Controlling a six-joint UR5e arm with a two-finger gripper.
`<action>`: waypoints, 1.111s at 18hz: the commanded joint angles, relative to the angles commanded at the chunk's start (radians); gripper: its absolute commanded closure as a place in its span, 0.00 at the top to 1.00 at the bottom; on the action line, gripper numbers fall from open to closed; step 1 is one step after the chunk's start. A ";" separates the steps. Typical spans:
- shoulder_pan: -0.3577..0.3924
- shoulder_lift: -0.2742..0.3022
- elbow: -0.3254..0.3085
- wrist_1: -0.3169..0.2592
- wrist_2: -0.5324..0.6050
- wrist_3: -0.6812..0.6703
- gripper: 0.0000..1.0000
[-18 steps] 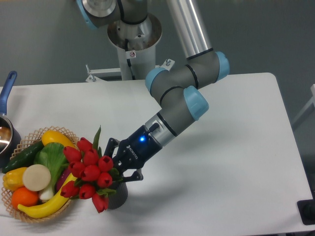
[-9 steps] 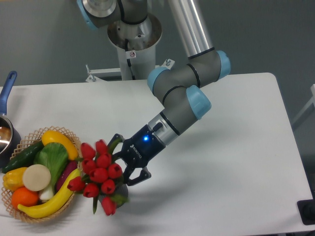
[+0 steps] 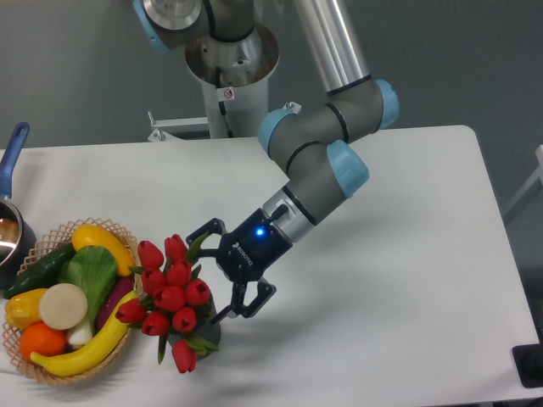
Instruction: Insert the flowers into the vase
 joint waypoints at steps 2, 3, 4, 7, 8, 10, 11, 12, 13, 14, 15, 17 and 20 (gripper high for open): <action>0.009 0.005 -0.017 0.000 -0.002 0.023 1.00; 0.018 0.009 -0.023 0.000 -0.002 0.031 1.00; 0.022 0.011 -0.026 0.000 -0.002 0.032 1.00; 0.041 0.015 -0.031 0.002 -0.003 0.032 1.00; 0.043 0.018 -0.034 0.002 -0.003 0.032 1.00; 0.058 0.025 -0.043 0.002 -0.003 0.034 1.00; 0.063 0.026 -0.046 0.002 -0.003 0.040 1.00; 0.069 0.026 -0.048 0.002 -0.003 0.051 1.00; 0.083 0.026 -0.051 0.000 -0.003 0.057 1.00; 0.090 0.031 -0.051 0.000 -0.003 0.057 1.00; 0.103 0.034 -0.051 0.000 -0.003 0.057 1.00; 0.130 0.046 -0.061 0.000 -0.003 0.058 1.00; 0.169 0.058 -0.069 0.000 -0.003 0.098 1.00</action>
